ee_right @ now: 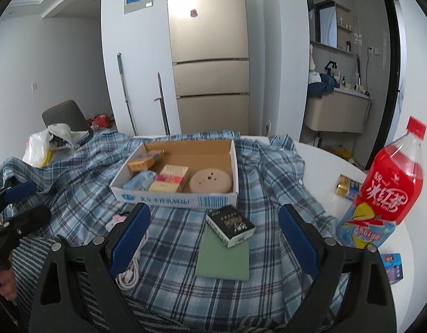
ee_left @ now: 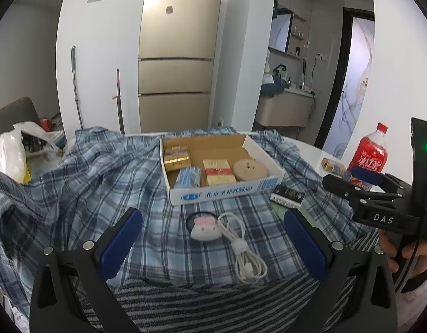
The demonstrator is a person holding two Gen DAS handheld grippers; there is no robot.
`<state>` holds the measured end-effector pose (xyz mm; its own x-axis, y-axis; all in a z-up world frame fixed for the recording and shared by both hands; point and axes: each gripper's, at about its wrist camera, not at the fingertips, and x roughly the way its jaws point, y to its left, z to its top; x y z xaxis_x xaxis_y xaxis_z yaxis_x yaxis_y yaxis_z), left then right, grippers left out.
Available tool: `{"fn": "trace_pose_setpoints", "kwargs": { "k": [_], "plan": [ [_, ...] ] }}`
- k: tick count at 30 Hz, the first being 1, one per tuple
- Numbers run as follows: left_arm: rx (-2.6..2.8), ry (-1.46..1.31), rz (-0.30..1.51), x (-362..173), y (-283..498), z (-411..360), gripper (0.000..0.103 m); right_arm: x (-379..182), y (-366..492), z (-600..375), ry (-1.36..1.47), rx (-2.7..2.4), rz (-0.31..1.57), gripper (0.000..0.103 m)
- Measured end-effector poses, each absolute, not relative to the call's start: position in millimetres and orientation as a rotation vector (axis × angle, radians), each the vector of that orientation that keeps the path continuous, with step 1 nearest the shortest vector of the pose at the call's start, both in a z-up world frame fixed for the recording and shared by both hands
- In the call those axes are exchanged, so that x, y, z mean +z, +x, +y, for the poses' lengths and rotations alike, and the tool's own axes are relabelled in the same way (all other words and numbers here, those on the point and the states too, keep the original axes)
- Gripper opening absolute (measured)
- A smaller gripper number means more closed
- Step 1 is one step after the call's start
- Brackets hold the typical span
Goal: Organize soft objects
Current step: 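Withdraw both grippers from the box toward the remaining items, then lower the left gripper onto the pink-bowed white plush toy and grasp it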
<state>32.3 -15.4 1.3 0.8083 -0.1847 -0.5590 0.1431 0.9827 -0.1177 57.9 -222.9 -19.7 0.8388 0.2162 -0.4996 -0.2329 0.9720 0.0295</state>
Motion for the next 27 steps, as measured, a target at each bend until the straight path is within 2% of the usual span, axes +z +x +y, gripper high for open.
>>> {"fn": "trace_pose_setpoints", "kwargs": {
  "k": [12,13,15,19,23,25,27],
  "plan": [
    [-0.258,-0.128,0.741,-11.2,45.2,-0.9,0.103,-22.1,70.0,-230.4,-0.052,0.215,0.588,0.093],
    [-0.268,-0.119,0.750,-11.2,46.7,-1.1,0.102,-20.1,70.3,-232.5,-0.060,0.208,0.586,0.093],
    [-0.297,-0.081,0.784,-12.9,49.9,-6.2,0.093,-16.5,71.2,-237.6,-0.067,0.201,0.585,0.093],
    [-0.334,-0.056,0.847,-23.5,59.7,-18.2,0.089,-11.9,74.1,-249.1,-0.047,0.191,0.590,0.093],
    [-0.291,-0.039,0.829,-32.1,72.1,-21.4,0.071,-9.8,76.0,-254.9,-0.036,0.171,0.578,0.093],
    [-0.282,0.023,0.824,-35.6,77.8,-24.9,0.067,-8.8,77.9,-255.1,-0.036,0.156,0.574,0.093],
    [-0.292,0.039,0.859,-40.7,88.4,-23.8,0.040,-6.9,79.5,-253.7,-0.032,0.171,0.572,0.093]
  ]
}}
